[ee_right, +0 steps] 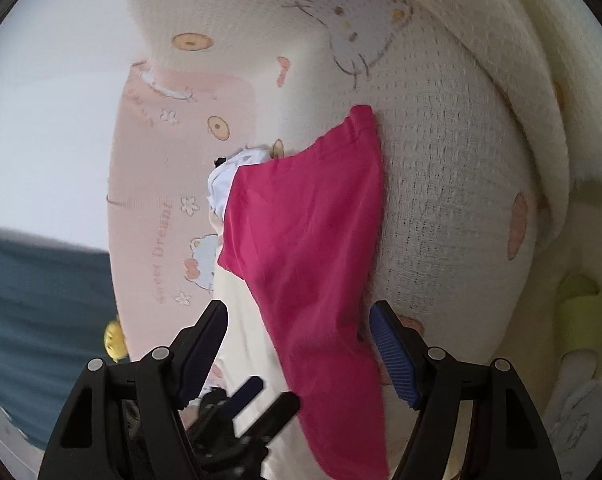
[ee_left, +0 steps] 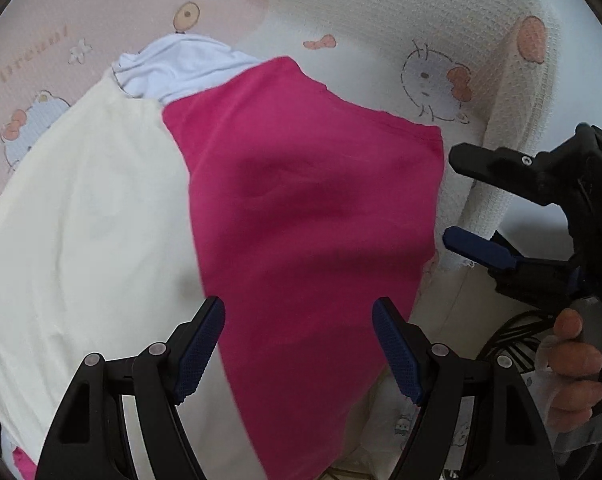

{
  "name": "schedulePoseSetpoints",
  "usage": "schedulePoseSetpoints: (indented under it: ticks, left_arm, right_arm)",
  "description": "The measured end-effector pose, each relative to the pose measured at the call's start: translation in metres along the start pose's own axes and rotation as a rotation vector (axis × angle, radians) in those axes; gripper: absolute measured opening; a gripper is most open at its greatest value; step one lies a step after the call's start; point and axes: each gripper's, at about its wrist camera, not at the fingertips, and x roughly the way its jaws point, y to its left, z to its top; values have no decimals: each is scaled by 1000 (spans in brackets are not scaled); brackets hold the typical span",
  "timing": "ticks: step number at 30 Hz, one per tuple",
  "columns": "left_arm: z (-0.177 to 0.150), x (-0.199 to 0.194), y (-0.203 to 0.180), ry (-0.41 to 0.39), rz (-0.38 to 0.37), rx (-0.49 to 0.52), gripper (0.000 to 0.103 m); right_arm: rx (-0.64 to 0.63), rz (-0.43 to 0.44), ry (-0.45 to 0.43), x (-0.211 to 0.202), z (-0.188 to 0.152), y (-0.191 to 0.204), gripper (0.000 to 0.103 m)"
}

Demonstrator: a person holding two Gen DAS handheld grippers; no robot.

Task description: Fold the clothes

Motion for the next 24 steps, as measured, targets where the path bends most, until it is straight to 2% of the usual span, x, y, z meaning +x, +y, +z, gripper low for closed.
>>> schedulePoseSetpoints:
  ticks: [5, 9, 14, 19, 21, 22, 23, 24]
  left_arm:
    - [23, 13, -1, 38, -77, -44, 75]
    - [38, 23, -7, 85, -138, -56, 75]
    - [29, 24, -16, 80, -200, -101, 75]
    - [24, 23, -31, 60, -159, -30, 75]
    - [22, 23, -37, 48, -134, 13, 75]
    - [20, 24, -39, 50, -125, 22, 75]
    - [19, 25, -40, 52, -117, 26, 75]
    - [18, 27, -40, 56, -118, 17, 75]
  right_arm:
    - [69, -43, 65, 12, 18, -4, 73]
    - [94, 44, 59, 13, 23, -18, 73]
    - [175, 156, 53, 12, 27, -34, 73]
    - [141, 163, 56, 17, 33, -29, 73]
    - [102, 127, 59, 20, 36, -24, 60]
    - [75, 75, 61, 24, 39, -21, 42]
    - [53, 28, 66, 28, 41, -18, 29]
    - [36, -8, 66, 31, 42, -16, 26]
